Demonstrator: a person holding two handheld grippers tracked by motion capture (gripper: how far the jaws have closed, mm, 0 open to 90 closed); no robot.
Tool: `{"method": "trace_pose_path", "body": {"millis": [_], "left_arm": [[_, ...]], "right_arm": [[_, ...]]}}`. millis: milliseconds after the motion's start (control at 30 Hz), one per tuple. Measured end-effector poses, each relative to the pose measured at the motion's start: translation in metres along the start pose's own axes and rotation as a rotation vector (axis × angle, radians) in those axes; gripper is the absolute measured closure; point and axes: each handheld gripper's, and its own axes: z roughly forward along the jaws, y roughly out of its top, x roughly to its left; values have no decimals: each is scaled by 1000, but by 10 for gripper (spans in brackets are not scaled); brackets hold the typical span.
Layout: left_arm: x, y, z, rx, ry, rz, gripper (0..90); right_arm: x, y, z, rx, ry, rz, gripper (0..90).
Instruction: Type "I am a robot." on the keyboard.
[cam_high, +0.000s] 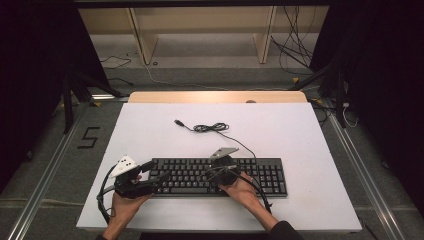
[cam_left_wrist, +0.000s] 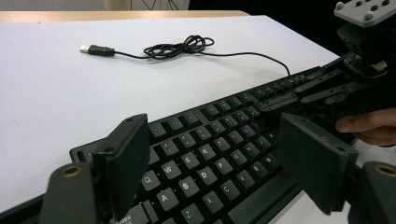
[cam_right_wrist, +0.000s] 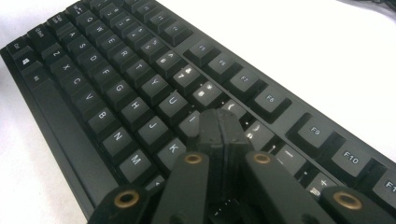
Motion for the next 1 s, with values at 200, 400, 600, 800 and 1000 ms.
{"method": "trace_pose_path", "body": {"millis": [200, 400, 600, 800, 1000], "left_arm": [[0, 0, 0, 1, 1, 1, 253], [1, 0, 0, 0, 1, -4, 253], [0, 0, 1, 6, -1, -2, 253], [-1, 0, 3, 13, -5, 4, 259], [-3, -1, 5, 24, -11, 12, 279]], "right_arm": [[-1, 1, -1, -1, 3, 13, 900], [-3, 4, -9, -64, 15, 41, 829], [-6, 5, -18, -118, 35, 59, 635], [-7, 4, -27, -154, 34, 67, 470], [-10, 1, -40, -204, 30, 63, 386]]}}
